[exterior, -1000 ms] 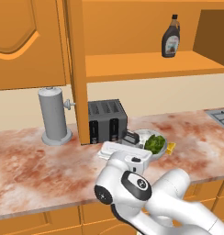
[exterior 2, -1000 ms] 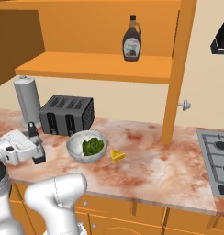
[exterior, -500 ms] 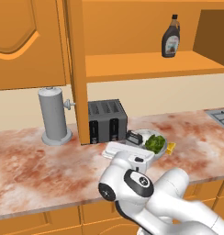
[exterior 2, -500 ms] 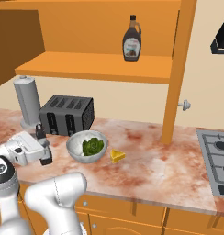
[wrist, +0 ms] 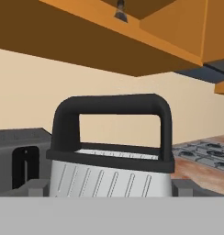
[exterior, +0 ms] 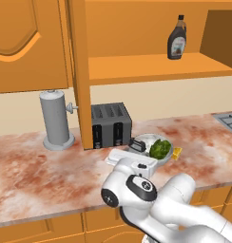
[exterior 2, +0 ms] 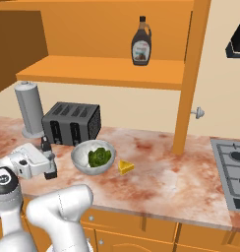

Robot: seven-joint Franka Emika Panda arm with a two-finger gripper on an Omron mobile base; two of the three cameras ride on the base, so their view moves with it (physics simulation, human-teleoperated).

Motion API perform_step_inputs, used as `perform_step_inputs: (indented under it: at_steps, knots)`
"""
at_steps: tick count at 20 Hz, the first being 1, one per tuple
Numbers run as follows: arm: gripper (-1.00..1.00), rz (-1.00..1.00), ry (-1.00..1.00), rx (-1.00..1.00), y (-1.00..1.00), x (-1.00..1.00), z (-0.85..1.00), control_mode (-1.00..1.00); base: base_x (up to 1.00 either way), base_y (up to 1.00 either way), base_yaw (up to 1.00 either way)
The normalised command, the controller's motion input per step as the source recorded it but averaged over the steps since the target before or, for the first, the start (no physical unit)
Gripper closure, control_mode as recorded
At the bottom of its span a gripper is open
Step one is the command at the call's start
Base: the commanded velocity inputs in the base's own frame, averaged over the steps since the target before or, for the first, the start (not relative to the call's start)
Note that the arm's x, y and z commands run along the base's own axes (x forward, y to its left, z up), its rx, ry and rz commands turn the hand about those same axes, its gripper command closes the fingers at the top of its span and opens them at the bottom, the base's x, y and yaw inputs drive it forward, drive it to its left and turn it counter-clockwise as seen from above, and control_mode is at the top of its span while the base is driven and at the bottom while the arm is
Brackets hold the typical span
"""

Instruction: Pick the cheese from the fridge and the cheese grater from the cabinet and place them next to the salad bowl.

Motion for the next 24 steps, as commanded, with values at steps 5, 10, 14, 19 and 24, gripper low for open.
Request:
perform_step_inputs:
  at_steps: [5, 10, 14, 19, 24]
  knots:
    - [1.0, 0.0, -0.01, 0.0, -0.13, 0.29, -0.36, -1.0, 0.0, 0.0, 0.0]
    - [1.0, 0.0, -0.07, 0.0, -0.22, 0.34, -0.39, -1.0, 0.0, 0.0, 0.0]
    - [1.0, 0.0, -0.05, 0.0, -0.27, 0.38, -0.35, -1.0, 0.0, 0.0, 0.0]
    - [1.0, 0.01, -0.02, 0.02, -0.4, 0.33, -0.32, -1.0, 0.0, 0.0, 0.0]
    - [1.0, 0.03, -0.02, 0.01, -0.38, 0.28, -0.36, -1.0, 0.0, 0.0, 0.0]
